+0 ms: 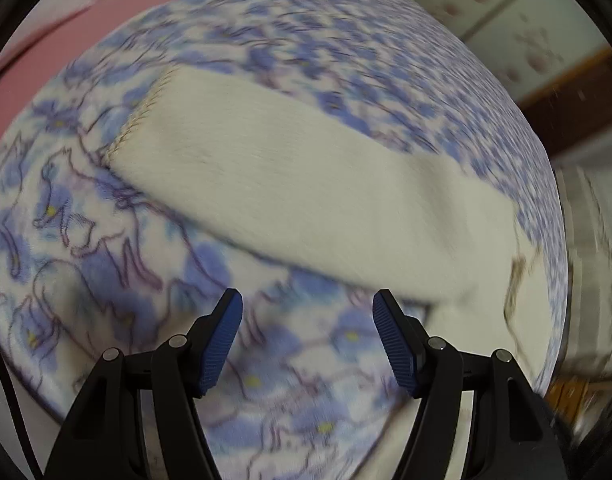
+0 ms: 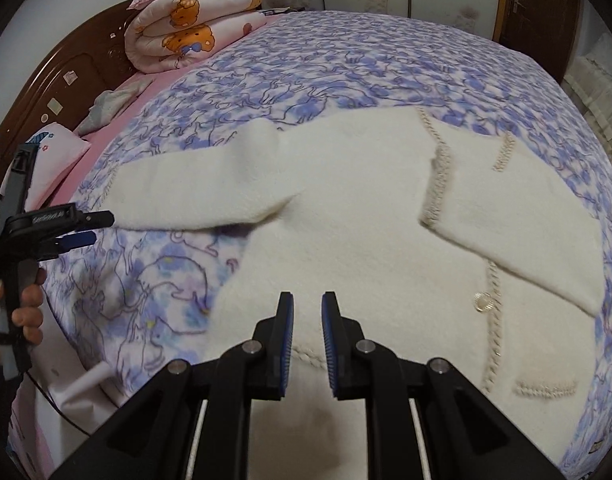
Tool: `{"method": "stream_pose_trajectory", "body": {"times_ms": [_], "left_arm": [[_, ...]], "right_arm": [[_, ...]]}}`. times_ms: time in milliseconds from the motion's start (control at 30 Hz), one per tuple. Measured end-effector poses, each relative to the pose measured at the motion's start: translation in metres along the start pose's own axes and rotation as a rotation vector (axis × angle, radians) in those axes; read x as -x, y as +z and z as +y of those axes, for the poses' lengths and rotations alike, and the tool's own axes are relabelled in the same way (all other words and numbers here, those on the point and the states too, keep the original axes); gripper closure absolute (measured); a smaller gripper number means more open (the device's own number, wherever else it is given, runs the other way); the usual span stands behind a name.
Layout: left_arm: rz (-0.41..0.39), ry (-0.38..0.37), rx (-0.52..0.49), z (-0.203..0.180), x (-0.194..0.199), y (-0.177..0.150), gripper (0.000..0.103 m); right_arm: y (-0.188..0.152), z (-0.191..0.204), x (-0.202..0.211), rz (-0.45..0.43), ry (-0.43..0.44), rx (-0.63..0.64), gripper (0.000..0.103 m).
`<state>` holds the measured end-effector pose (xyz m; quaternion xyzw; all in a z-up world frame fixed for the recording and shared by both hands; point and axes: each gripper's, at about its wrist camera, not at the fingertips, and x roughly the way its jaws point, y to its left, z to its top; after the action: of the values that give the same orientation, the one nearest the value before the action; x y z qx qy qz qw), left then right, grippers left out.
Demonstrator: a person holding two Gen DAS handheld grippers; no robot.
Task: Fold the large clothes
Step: 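Grasp the other sleeve with the left gripper and fold it across the body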
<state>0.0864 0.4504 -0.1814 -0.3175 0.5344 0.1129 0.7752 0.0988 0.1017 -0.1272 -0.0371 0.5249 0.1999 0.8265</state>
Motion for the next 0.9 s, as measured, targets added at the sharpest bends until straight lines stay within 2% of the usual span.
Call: {"method": "stream_pose_trajectory", "body": {"times_ms": [200, 333, 433, 533, 567, 600, 667, 767, 833, 900], "left_arm": [[0.023, 0.05, 0.143, 0.043, -0.047, 0.046, 0.037], [0.054, 0.035, 0.264, 0.071, -0.078, 0.059, 0.037], [0.041, 0.013, 0.292, 0.077, -0.091, 0.06, 0.029], [0.012, 0.076, 0.251, 0.064, -0.093, 0.062, 0.028], [-0.008, 0.103, 0.222, 0.057, -0.091, 0.063, 0.039], [-0.044, 0.137, 0.183, 0.049, -0.088, 0.063, 0.061], [-0.102, 0.14, 0.123, 0.032, -0.078, 0.065, 0.089], [-0.189, 0.187, 0.078, 0.0, -0.057, 0.064, 0.091], [-0.24, 0.174, 0.014, -0.031, -0.041, 0.062, 0.091], [-0.288, 0.128, -0.078, -0.074, -0.02, 0.053, 0.091]], "right_arm": [[0.009, 0.004, -0.033, 0.04, 0.002, 0.004, 0.089], [0.01, -0.002, -0.051, 0.066, -0.004, -0.003, 0.089], [0.008, -0.008, -0.062, 0.086, -0.005, -0.015, 0.089], [0.006, -0.014, -0.073, 0.108, -0.003, -0.031, 0.089], [0.005, -0.016, -0.076, 0.116, -0.003, -0.038, 0.089], [0.004, -0.018, -0.079, 0.123, -0.001, -0.045, 0.089], [0.001, -0.023, -0.081, 0.129, 0.006, -0.054, 0.089], [-0.004, -0.029, -0.078, 0.123, -0.001, -0.048, 0.089], [-0.007, -0.036, -0.073, 0.115, -0.008, -0.044, 0.089], [-0.01, -0.045, -0.068, 0.105, -0.011, -0.053, 0.089]]}}
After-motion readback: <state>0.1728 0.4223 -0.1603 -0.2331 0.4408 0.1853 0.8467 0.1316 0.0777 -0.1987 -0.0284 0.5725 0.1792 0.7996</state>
